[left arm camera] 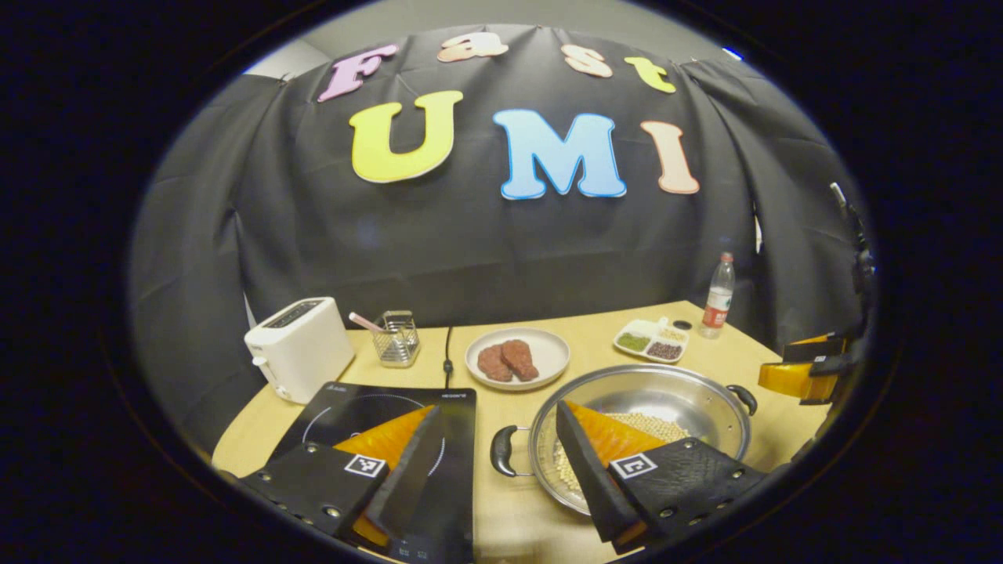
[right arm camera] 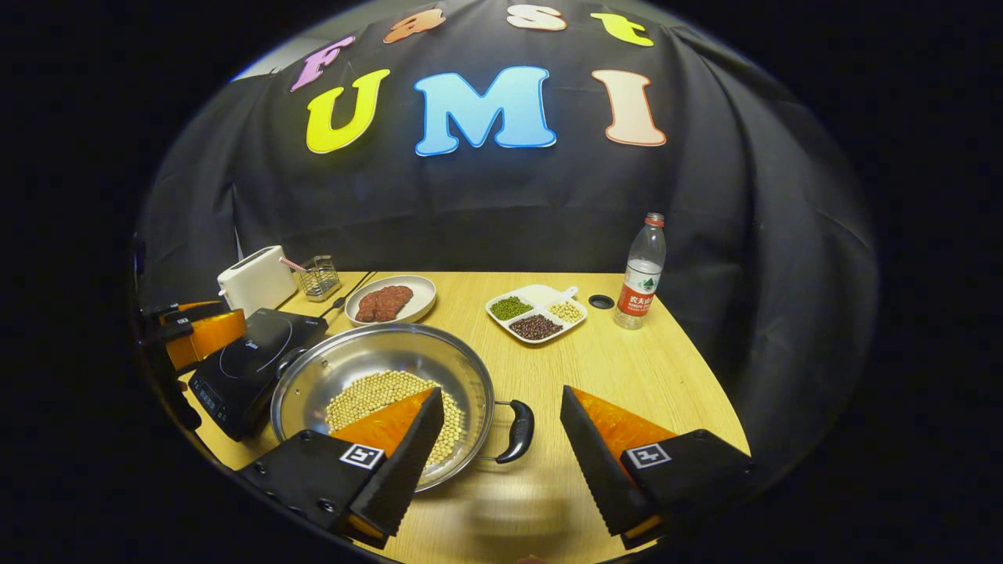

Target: First push the handle of the pot to place it horizontally, then grasp the pot with both hands and set it on the induction cooktop.

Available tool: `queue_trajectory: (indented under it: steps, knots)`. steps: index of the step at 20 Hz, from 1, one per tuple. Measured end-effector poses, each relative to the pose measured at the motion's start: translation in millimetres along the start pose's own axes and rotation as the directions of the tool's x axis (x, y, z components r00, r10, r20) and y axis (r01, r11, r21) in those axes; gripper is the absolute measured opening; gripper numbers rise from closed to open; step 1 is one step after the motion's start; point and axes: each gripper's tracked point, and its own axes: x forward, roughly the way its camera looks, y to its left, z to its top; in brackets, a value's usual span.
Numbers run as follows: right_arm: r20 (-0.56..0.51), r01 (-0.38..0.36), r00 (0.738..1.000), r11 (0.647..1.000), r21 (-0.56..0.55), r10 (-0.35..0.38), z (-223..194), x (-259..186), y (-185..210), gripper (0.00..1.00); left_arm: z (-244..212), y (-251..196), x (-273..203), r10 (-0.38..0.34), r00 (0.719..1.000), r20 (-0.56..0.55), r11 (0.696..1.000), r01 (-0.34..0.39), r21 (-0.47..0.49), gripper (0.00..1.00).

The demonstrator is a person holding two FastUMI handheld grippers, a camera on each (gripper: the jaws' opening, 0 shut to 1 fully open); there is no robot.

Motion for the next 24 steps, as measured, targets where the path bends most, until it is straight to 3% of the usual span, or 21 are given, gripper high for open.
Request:
queue_trajectory:
  steps: [8, 14, 24]
  knots:
    - [-0.056, 0.03, 0.998, 0.999, 0.022, -0.028, -18.7, 26.4, -8.5, 0.93, -53.1, -11.0, 43.9, -0.025, 0.989, -0.149, 1.0, 0.024, -0.006, 0.88]
    - [-0.117, 0.038, 0.993, 0.999, 0.038, -0.033, -36.5, 43.5, -8.9, 0.96, -79.3, -15.1, 70.0, -0.026, 0.973, -0.229, 1.0, 0.026, -0.002, 0.86]
    - [-0.19, 0.063, 0.98, 0.998, 0.028, -0.057, -56.6, 66.5, -12.0, 0.95, -104.8, -22.6, 92.3, -0.017, 0.954, -0.298, 1.0, 0.02, 0.009, 0.86]
